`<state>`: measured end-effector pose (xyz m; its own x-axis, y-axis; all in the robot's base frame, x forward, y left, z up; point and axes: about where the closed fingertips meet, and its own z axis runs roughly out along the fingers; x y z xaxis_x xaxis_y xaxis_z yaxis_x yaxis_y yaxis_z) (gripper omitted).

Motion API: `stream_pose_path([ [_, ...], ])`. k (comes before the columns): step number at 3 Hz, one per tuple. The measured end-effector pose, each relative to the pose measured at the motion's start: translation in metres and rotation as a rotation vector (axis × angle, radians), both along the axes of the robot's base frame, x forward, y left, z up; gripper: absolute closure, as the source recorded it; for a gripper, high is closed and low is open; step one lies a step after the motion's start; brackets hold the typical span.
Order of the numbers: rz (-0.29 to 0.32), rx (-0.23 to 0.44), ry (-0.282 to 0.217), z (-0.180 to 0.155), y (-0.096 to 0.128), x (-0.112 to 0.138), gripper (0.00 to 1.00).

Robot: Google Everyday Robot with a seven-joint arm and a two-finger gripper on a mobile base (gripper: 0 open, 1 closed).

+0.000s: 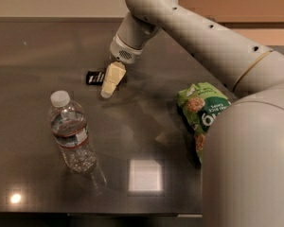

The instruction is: Pick rxbar chocolate

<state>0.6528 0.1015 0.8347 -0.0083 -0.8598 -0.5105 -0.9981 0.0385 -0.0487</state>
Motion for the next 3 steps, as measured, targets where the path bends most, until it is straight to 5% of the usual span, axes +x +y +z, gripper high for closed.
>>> stream_pose_path([
  [1, 0.009, -0.013, 0.028, -0.0056, 0.005, -0.0004, 0.18],
  [3, 0.018, -0.011, 0.055, -0.0026, 0.0045, 0.0012, 0.64],
])
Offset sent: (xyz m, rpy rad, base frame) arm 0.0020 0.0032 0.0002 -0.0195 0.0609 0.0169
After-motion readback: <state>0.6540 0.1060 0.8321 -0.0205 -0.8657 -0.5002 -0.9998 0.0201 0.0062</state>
